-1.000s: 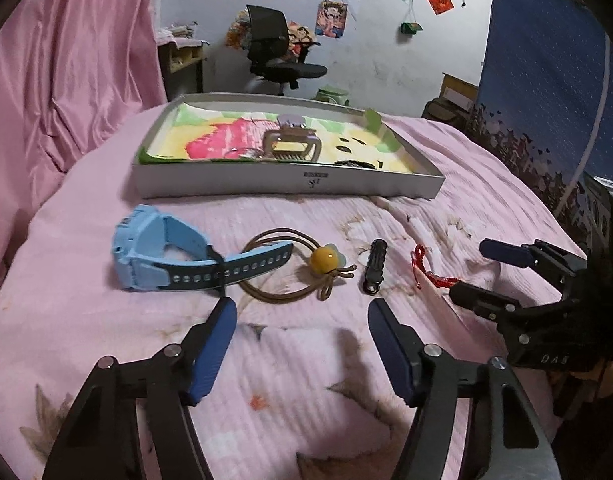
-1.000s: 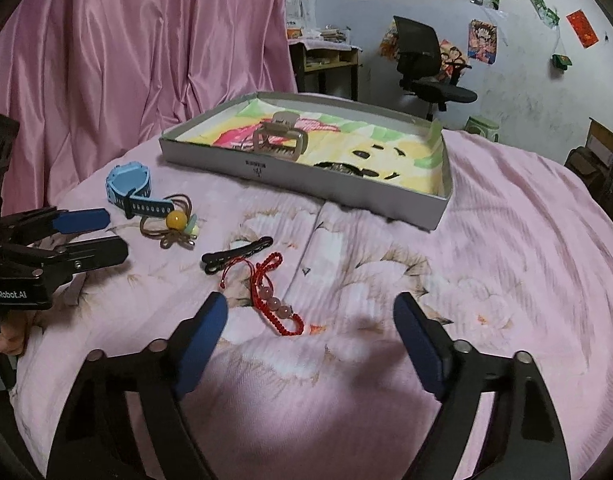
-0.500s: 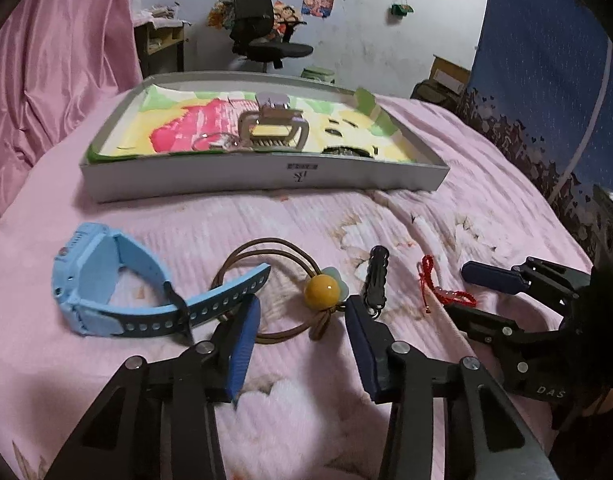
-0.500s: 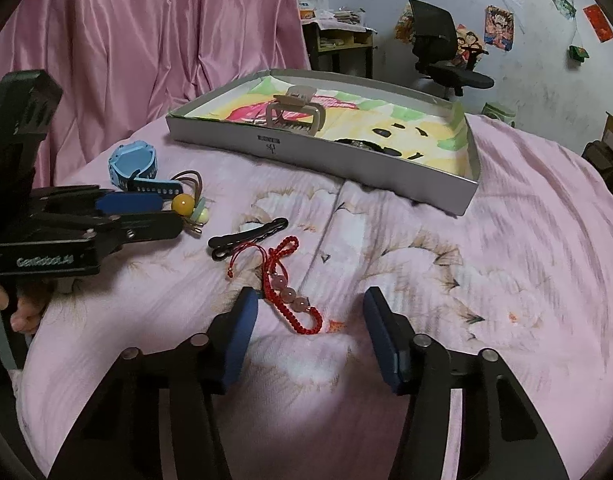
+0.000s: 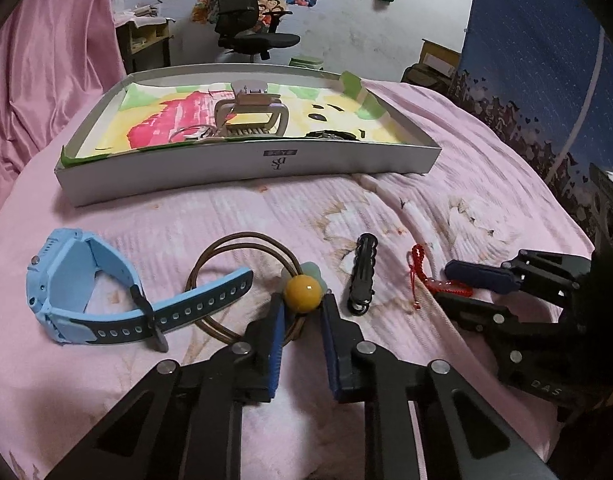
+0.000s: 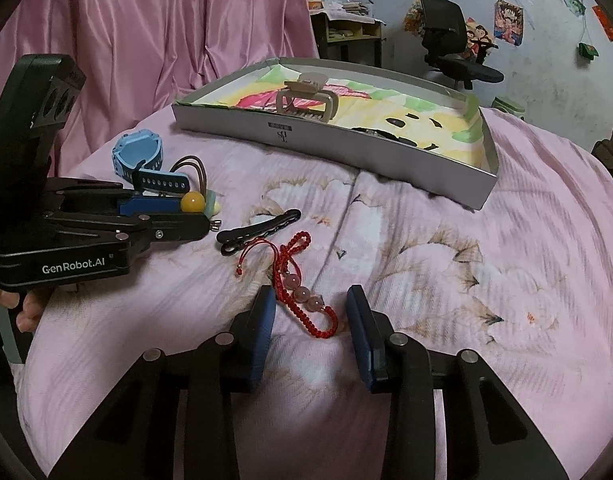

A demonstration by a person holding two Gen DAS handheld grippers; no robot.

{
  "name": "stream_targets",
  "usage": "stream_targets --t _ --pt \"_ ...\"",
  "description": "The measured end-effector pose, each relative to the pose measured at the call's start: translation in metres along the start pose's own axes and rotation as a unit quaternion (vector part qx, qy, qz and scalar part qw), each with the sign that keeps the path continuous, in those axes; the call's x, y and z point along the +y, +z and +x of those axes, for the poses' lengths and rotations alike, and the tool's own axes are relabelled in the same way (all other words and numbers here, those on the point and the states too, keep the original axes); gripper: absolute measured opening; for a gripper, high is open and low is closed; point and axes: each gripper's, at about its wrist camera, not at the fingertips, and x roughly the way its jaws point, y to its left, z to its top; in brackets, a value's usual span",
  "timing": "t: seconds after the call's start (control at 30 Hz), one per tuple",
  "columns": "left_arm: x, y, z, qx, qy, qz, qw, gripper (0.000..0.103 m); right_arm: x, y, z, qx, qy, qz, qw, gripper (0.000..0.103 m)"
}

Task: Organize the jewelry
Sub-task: 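Grasp the yellow-beaded hair tie with the left tool while the right tool grasps the red string, then carry both items into the tray and open both tools to release them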

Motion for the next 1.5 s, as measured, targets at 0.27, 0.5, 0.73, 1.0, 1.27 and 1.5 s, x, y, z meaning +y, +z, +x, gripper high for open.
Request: stream_targets --t 0.27,0.5,0.73,1.0,1.27,1.5 --pt "-0.003 -0.001 -0.010 -0.012 -0.036 -0.006 0.9993 0.016 0.001 0.000 0.002 0.010 0.005 -0.003 1.000 0.014" --pt "-0.007 -0.003 -0.026 -0.025 -0.077 -0.028 0.9963 0.016 0.000 0.000 -0.004 -0.001 0.022 0.000 1.000 0.008" --pt "-0.018 -0.001 -0.039 -0.037 -0.113 -0.029 0.9925 0.016 -0.010 0.002 -0.021 -0.045 0.023 0.021 0.999 0.008" --pt "-0.020 0.018 -0.049 -0.065 -0.111 -0.023 0.9914 0.016 -0.025 0.009 -0.034 -0.095 0.010 0.047 0.994 0.008" --pt "-0.003 0.055 -0.056 -0.108 -0.069 -0.022 0.9915 0.016 -0.025 0.036 -0.042 -0.169 0.000 0.057 0.984 0.008" --pt "0.025 0.093 -0.035 -0.113 -0.030 -0.044 0.9921 0.016 -0.028 0.087 -0.018 -0.190 -0.009 0.045 0.981 0.008"
